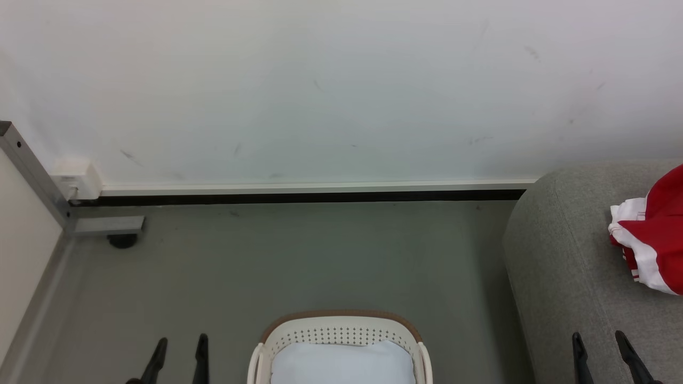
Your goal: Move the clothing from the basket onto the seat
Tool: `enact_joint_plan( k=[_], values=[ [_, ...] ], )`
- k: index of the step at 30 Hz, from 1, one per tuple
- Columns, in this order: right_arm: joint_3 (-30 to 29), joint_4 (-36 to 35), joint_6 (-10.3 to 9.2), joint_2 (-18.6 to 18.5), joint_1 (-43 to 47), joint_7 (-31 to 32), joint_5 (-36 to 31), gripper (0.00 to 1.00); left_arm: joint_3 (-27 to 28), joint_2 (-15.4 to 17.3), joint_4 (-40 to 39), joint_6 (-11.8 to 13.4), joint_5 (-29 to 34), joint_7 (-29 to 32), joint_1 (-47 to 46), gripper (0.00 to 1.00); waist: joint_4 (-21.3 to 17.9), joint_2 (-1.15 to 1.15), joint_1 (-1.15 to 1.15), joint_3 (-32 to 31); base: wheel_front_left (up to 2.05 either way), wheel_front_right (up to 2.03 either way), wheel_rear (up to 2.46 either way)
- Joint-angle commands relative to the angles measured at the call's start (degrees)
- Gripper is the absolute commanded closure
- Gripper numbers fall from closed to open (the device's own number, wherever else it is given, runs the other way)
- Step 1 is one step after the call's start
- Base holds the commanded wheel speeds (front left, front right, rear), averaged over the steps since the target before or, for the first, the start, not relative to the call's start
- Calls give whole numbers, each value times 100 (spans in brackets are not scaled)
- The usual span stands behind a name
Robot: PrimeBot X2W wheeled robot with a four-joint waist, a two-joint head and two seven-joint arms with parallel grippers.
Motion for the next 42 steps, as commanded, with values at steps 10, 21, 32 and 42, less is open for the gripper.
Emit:
enact_joint_plan(
  k=[10,21,32,42],
  values=[
    [8,190,1,43,-3,42,119,100,64,-88,238,-53,-44,45,-12,100,-2,0,1,6,0,0,0],
    [-24,178,0,34,-176,366,1396,100,157,-88,231,-88,-1248,373,-176,100,3,0,1,17,0,0,0],
    [-36,152,-1,25,-317,633,2518,100,215,-88,203,-117,-2309,637,-303,100,9,0,1,29,0,0,0],
    [-55,144,-2,18,-437,858,3415,100,271,-88,194,-141,-3163,862,-414,100,13,0,1,40,0,0,0]
  ],
)
